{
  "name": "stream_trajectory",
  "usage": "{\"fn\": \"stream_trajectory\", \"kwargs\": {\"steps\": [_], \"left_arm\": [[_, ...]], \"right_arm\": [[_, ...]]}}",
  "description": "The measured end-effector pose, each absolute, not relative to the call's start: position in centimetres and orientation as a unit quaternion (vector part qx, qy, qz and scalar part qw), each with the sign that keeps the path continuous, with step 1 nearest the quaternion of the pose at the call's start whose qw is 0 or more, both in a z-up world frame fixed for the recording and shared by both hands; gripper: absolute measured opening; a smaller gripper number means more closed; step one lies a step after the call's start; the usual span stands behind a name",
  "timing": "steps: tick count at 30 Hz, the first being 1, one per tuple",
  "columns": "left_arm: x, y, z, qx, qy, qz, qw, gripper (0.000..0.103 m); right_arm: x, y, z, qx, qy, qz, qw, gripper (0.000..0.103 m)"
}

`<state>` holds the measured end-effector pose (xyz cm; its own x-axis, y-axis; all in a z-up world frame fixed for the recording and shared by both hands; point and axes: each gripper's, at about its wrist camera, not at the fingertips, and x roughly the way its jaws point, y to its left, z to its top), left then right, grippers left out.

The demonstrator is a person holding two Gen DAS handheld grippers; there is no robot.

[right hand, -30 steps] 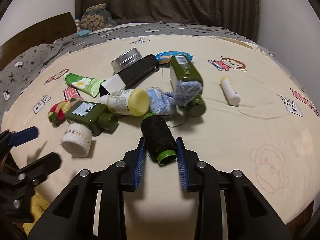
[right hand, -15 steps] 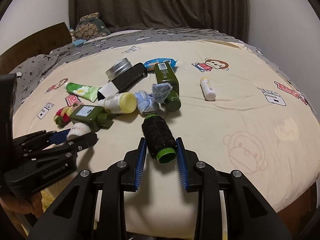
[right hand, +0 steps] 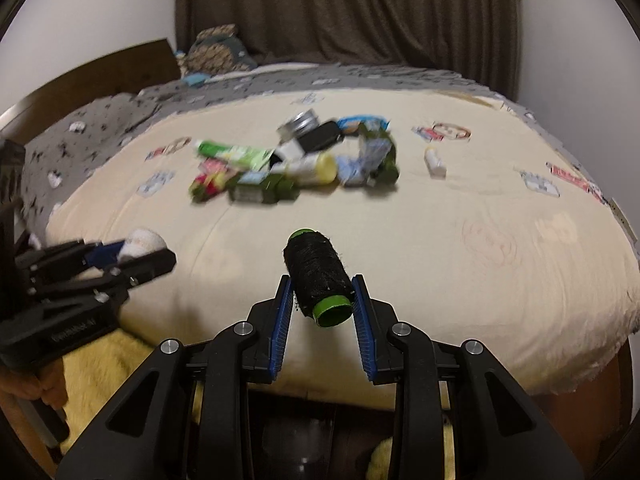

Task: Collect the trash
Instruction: 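Lower both held items into the bin and open both tools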

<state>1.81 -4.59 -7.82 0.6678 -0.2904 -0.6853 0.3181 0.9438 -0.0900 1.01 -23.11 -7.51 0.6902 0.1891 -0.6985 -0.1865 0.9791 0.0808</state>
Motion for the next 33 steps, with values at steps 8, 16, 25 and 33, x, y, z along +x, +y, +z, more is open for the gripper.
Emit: {"fn": "stream_trajectory", "kwargs": {"steps": [8, 16, 25, 33], "left_arm": [[-1.3, -4.1, -13.0, 0.026, 0.438, -0.177, 0.881, 0.037], [-2.1, -4.2, -18.8, 0.031, 0.506, -0.184, 0.842, 0.037], [-1.6, -3.9, -22.8, 0.019, 0.564, -0.189, 0.804, 0.037], [-1.3, -4.8, -24.2, 0.030, 0.581, -0.197, 0.789, 0.048]], "right_arm": [[-1.7, -22.6, -11.5, 0.005, 0.442, 0.118, 0.889, 0.031], [-1.9, -21.7, -16.7, 0.021, 0.513, 0.128, 0.849, 0.031], [-1.9, -20.0, -22.0, 0.024, 0.589, 0.141, 0.796, 0.031], [-1.4, -20.1, -22.4, 0.032, 0.597, 0.136, 0.790, 0.032]]}}
